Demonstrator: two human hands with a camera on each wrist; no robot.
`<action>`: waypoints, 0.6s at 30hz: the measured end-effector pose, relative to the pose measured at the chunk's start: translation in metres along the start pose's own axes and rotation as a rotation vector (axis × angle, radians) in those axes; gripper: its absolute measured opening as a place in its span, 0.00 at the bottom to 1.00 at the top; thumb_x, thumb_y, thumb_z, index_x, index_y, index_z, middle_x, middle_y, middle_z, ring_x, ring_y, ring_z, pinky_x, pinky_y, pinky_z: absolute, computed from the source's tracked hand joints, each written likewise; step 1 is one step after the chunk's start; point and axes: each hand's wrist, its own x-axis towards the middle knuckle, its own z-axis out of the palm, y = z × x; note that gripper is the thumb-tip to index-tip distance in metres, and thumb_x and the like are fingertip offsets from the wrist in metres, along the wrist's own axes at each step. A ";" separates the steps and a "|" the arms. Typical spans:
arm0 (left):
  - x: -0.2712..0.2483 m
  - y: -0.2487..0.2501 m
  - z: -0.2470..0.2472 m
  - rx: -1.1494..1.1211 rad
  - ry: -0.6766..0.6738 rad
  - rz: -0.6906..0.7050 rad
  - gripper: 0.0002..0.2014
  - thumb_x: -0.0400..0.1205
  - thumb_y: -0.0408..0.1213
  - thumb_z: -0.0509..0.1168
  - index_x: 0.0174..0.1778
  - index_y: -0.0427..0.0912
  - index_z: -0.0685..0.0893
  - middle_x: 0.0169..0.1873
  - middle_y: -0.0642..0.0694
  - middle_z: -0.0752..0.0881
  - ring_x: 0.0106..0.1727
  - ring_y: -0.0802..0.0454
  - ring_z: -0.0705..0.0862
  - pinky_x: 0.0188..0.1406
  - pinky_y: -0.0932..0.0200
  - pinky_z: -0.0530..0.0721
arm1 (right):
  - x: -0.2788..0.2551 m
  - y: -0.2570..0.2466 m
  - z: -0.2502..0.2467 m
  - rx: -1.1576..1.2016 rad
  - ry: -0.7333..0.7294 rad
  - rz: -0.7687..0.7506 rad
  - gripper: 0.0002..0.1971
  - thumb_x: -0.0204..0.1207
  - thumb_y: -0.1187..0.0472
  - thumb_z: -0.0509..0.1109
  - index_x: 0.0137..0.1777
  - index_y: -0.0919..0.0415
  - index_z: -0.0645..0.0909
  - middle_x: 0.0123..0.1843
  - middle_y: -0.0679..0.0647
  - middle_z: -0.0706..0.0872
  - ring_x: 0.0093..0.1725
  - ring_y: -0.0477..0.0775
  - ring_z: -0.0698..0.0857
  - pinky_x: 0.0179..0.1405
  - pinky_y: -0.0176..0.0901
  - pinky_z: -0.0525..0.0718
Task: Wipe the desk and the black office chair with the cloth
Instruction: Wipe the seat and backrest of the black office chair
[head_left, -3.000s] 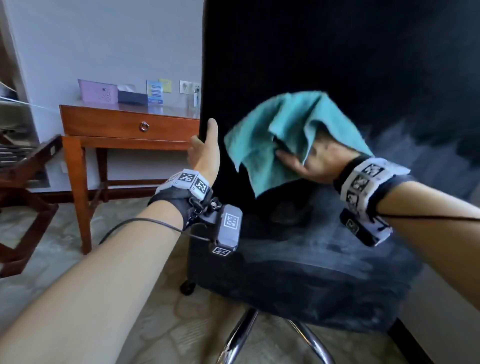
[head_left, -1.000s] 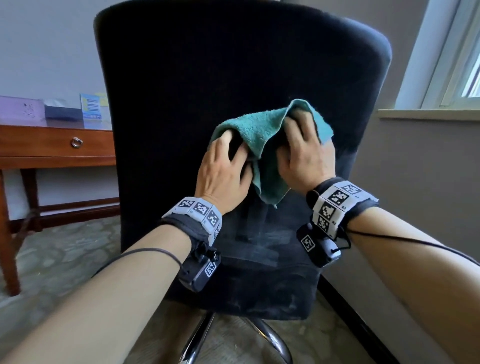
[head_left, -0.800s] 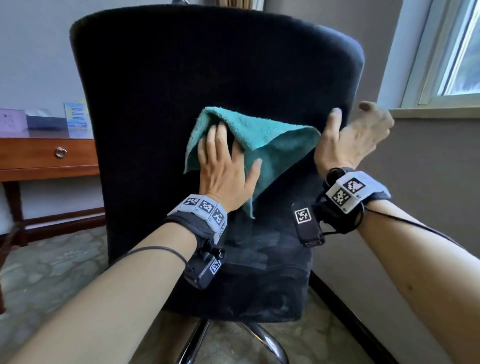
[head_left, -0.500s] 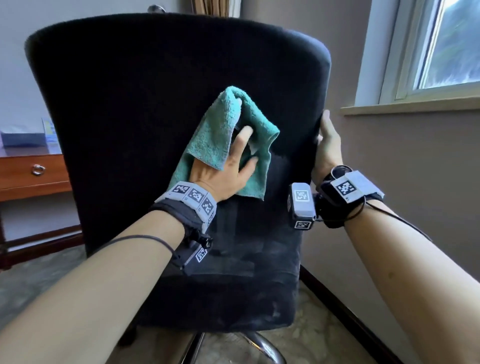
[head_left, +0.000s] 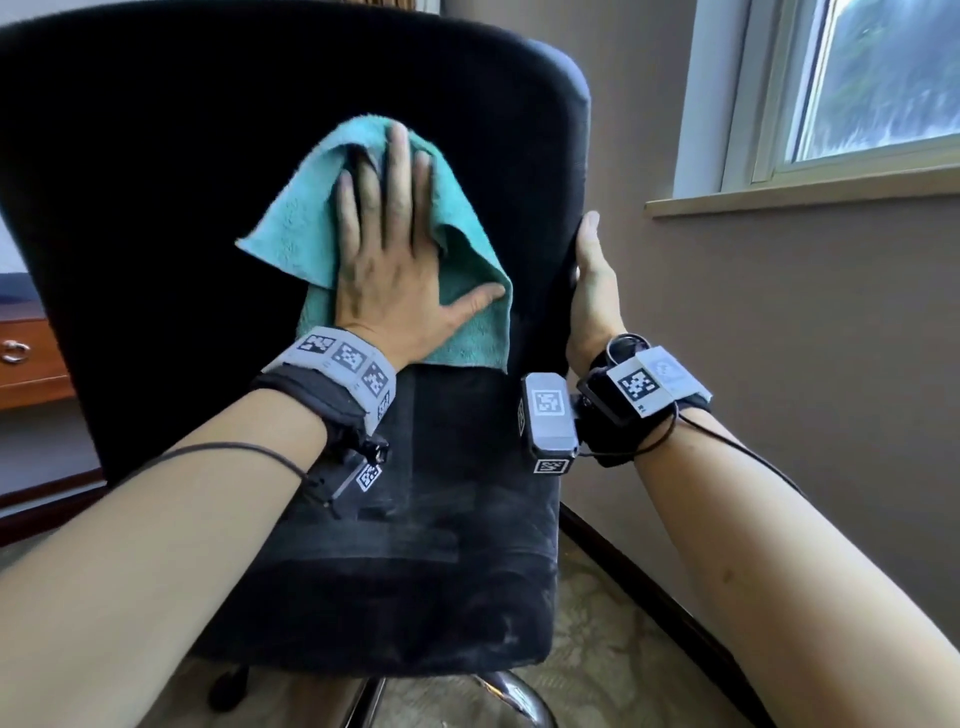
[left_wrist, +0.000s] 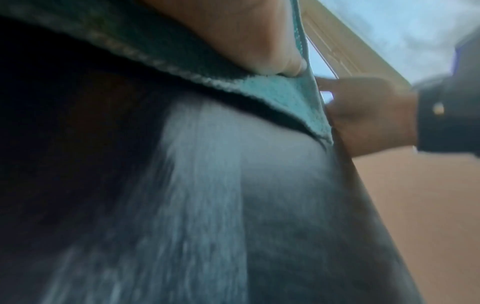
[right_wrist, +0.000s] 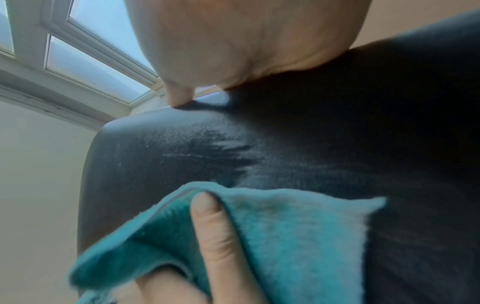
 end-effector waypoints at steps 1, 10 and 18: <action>-0.005 0.004 0.005 0.016 0.010 0.049 0.54 0.75 0.76 0.41 0.83 0.32 0.47 0.84 0.35 0.47 0.83 0.32 0.51 0.81 0.39 0.45 | 0.000 0.001 0.001 0.010 0.000 0.005 0.28 0.85 0.39 0.49 0.60 0.59 0.82 0.46 0.52 0.92 0.47 0.49 0.91 0.46 0.38 0.89; -0.020 0.021 0.039 -0.122 -0.216 0.518 0.37 0.80 0.70 0.40 0.83 0.62 0.35 0.85 0.53 0.43 0.85 0.42 0.49 0.83 0.41 0.51 | 0.006 -0.011 -0.026 0.023 -0.204 0.347 0.42 0.73 0.26 0.57 0.74 0.59 0.77 0.71 0.65 0.80 0.69 0.68 0.80 0.72 0.65 0.74; -0.020 0.042 0.037 -0.089 -0.200 0.535 0.38 0.81 0.68 0.43 0.83 0.60 0.35 0.85 0.51 0.43 0.85 0.41 0.50 0.82 0.41 0.45 | 0.009 -0.015 -0.039 0.020 -0.110 0.362 0.38 0.74 0.30 0.62 0.70 0.62 0.81 0.69 0.64 0.81 0.66 0.67 0.82 0.68 0.60 0.78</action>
